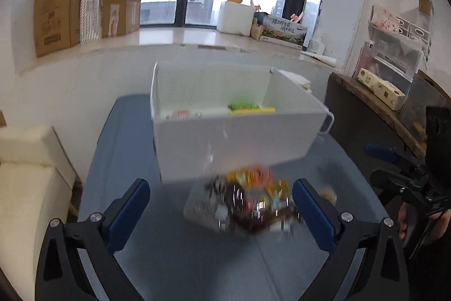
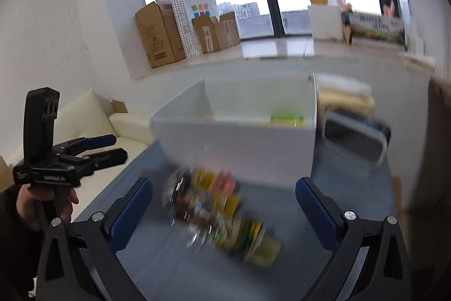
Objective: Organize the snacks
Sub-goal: 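Move both tools back toward the remaining snacks on the table, then grasp the brown candy bag with the left tool while the right grasps a pale-yellow jelly cup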
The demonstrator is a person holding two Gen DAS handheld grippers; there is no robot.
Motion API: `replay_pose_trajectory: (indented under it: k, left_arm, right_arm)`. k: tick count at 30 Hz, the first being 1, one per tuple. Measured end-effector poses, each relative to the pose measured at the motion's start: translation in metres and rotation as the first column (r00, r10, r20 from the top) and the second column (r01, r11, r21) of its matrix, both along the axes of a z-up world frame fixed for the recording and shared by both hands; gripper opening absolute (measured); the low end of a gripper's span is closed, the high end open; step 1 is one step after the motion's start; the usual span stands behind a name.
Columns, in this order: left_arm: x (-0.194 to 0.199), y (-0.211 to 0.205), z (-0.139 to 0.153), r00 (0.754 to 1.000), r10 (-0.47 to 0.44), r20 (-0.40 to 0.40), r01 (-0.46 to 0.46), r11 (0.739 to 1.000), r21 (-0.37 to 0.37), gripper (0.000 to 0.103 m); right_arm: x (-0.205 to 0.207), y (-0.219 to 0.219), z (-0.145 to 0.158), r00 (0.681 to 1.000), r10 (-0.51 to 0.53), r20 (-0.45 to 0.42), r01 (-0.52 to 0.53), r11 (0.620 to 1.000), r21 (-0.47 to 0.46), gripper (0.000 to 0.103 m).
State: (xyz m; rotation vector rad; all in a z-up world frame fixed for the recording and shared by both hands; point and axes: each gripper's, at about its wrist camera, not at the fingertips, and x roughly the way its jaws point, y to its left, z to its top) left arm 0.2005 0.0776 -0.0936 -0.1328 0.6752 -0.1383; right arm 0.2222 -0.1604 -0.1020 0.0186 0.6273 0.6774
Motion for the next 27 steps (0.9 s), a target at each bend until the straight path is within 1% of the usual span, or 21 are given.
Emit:
replay_pose_trajectory:
  k: [2,5,7,11,13,15,16,17,18,19,20,22,24,25,26,27]
  left_arm:
    - [-0.012,0.001,-0.012,1.0,0.016,-0.02,-0.016,1.0,-0.018,0.103]
    - [-0.025,0.002,-0.022,0.999,0.032,-0.039,-0.034,0.998,-0.051,0.103]
    - [-0.033,-0.001,-0.028,0.998,0.03,-0.049,-0.033,0.998,-0.052,0.103]
    - [-0.042,-0.007,-0.033,0.998,0.02,-0.059,-0.022,0.999,-0.033,0.103]
    - [-0.045,-0.008,-0.033,0.998,0.018,-0.061,-0.02,0.999,-0.044,0.103]
    - [-0.048,-0.007,-0.033,0.998,0.026,-0.059,-0.028,0.999,-0.045,0.103]
    - [-0.048,-0.007,-0.033,0.998,0.031,-0.059,-0.033,0.999,-0.041,0.103]
    - [-0.048,-0.007,-0.034,0.998,0.035,-0.06,-0.037,0.999,-0.037,0.103]
    - [-0.047,-0.007,-0.035,0.997,0.036,-0.064,-0.038,0.999,-0.037,0.103]
    - [-0.047,-0.007,-0.036,0.997,0.035,-0.069,-0.037,0.999,-0.038,0.103]
    - [-0.047,-0.007,-0.038,0.997,0.035,-0.072,-0.038,0.999,-0.037,0.103]
    - [-0.046,-0.008,-0.04,0.996,0.032,-0.081,-0.035,0.999,-0.033,0.103]
    - [-0.046,-0.01,-0.042,0.996,0.032,-0.086,-0.034,0.999,-0.03,0.103]
    - [-0.045,-0.01,-0.043,0.996,0.03,-0.089,-0.033,0.999,-0.031,0.103]
    - [-0.046,-0.011,-0.044,0.995,0.03,-0.091,-0.033,0.999,-0.03,0.103]
    - [-0.046,-0.012,-0.045,0.995,0.032,-0.093,-0.035,0.999,-0.029,0.103]
  right_arm:
    - [-0.007,-0.007,-0.016,0.999,-0.028,-0.038,0.028,1.0,0.0,0.103]
    - [-0.012,-0.015,-0.038,0.993,-0.069,-0.091,0.07,0.998,0.004,0.103]
    - [-0.013,-0.017,-0.05,0.989,-0.092,-0.116,0.093,0.996,-0.001,0.103]
    - [-0.01,-0.017,-0.063,0.982,-0.108,-0.154,0.11,0.994,0.005,0.103]
    - [-0.003,-0.018,-0.067,0.977,-0.12,-0.174,0.127,0.992,0.024,0.103]
    - [0.007,-0.021,-0.072,0.966,-0.148,-0.213,0.16,0.986,0.042,0.103]
    - [0.013,-0.02,-0.075,0.958,-0.175,-0.227,0.186,0.982,0.029,0.103]
    - [0.017,-0.019,-0.077,0.951,-0.192,-0.241,0.202,0.979,0.017,0.099]
    - [0.022,-0.018,-0.081,0.946,-0.197,-0.259,0.208,0.978,0.016,0.093]
    - [0.026,-0.015,-0.085,0.944,-0.195,-0.266,0.206,0.978,0.016,0.07]
    - [0.028,-0.012,-0.087,0.942,-0.204,-0.266,0.21,0.978,-0.007,0.059]
    - [0.031,-0.013,-0.089,0.94,-0.195,-0.281,0.211,0.977,0.028,0.057]
    - [0.032,-0.013,-0.09,0.938,-0.192,-0.288,0.213,0.976,0.042,0.054]
    - [0.032,-0.014,-0.089,0.939,-0.194,-0.286,0.215,0.975,0.046,0.048]
    - [0.03,-0.016,-0.088,0.939,-0.194,-0.284,0.218,0.975,0.053,0.041]
    - [0.029,-0.017,-0.087,0.939,-0.197,-0.281,0.221,0.974,0.054,0.041]
